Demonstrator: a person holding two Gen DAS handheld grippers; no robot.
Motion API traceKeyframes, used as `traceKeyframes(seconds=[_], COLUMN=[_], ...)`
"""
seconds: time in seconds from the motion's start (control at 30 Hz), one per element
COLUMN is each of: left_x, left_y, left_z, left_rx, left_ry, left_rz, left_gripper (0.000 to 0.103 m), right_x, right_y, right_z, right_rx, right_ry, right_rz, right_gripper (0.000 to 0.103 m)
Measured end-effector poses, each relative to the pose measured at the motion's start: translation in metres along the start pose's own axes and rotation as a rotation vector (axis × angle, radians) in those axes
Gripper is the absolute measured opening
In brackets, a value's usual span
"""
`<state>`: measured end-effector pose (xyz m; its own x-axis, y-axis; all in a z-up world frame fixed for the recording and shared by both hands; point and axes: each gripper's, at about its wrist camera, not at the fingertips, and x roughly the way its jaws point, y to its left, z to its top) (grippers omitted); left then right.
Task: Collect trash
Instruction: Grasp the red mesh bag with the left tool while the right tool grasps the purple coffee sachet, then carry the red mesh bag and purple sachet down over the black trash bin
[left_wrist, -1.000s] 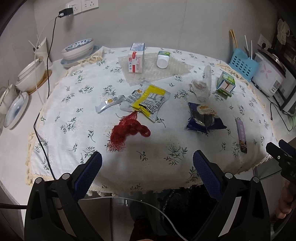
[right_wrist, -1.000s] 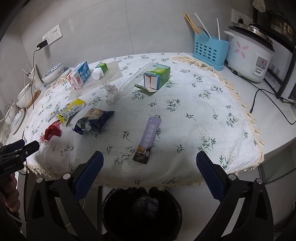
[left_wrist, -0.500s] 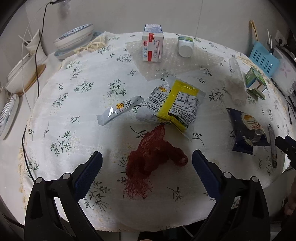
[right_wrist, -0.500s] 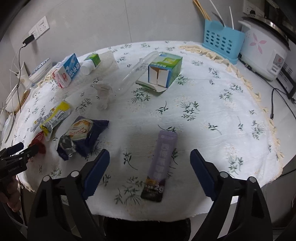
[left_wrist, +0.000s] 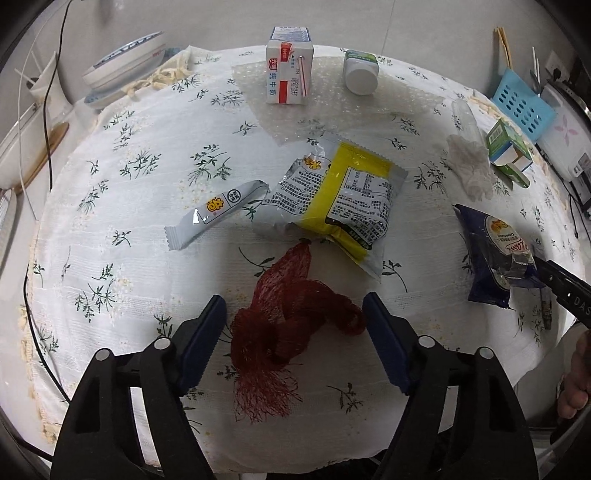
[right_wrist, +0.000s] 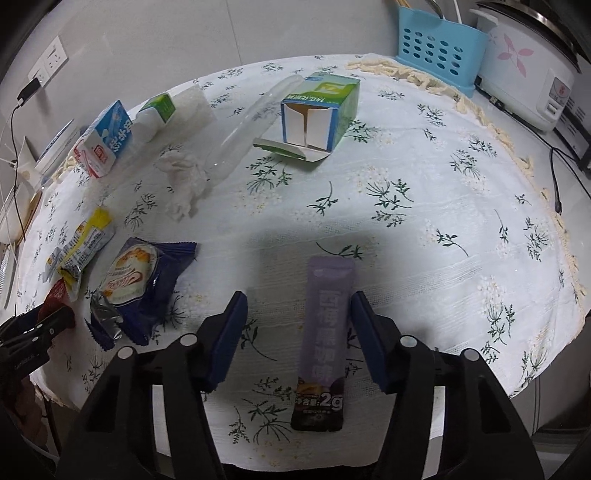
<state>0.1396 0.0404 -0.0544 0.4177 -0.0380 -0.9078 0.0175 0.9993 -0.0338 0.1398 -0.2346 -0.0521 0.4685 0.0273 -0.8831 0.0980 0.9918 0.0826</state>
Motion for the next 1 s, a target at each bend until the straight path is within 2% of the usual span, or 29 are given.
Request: traceKeyframes(seconds=[0.2, 0.27, 0.33, 0.43, 0.5, 0.7, 1.0], left_x=[-0.001, -0.001, -0.001, -0.002, -0.003, -0.004, -0.008], left_y=[-0.002, -0.002, -0.001, -0.001, -0.002, 0.001, 0.008], left_z=[0.001, 0.002, 0.003, 0.003, 0.003, 0.004, 0.002], left_rx=[0.002, -0.001, -0.001, 0.012, 0.020, 0.011, 0.012], left_ry=[0.013, 0.022, 0.025, 0.027, 0.030, 0.038, 0.033], left_rz=[0.009, 0.012, 0.011, 0.006, -0.002, -0.022, -0.065], left_gripper=[0.063, 0.061, 0.058, 0.051, 0.041, 0.019, 0.015], right_x=[0.000, -0.001, -0.001, -0.002, -0.002, -0.002, -0.003], right_y=[0.002, 0.003, 0.006, 0.009, 0.009, 0.008, 0.009], right_z=[-0.001, -0.003, -0.005, -0.007, -0.007, -0.007, -0.008], right_rx=[-0.016, -0.022, -0.033, -0.041, -0.036, -0.026, 0.001], right_ry=[-0.006, -0.014, -0.023, -0.032, -0.033, -0.036, -0.028], right_rz=[-0.081, -0.089, -0.090, -0.105, -0.102, -0.100, -0.095], right_gripper=[0.035, 0.031, 0.023, 0.022, 0.021, 0.019, 0.018])
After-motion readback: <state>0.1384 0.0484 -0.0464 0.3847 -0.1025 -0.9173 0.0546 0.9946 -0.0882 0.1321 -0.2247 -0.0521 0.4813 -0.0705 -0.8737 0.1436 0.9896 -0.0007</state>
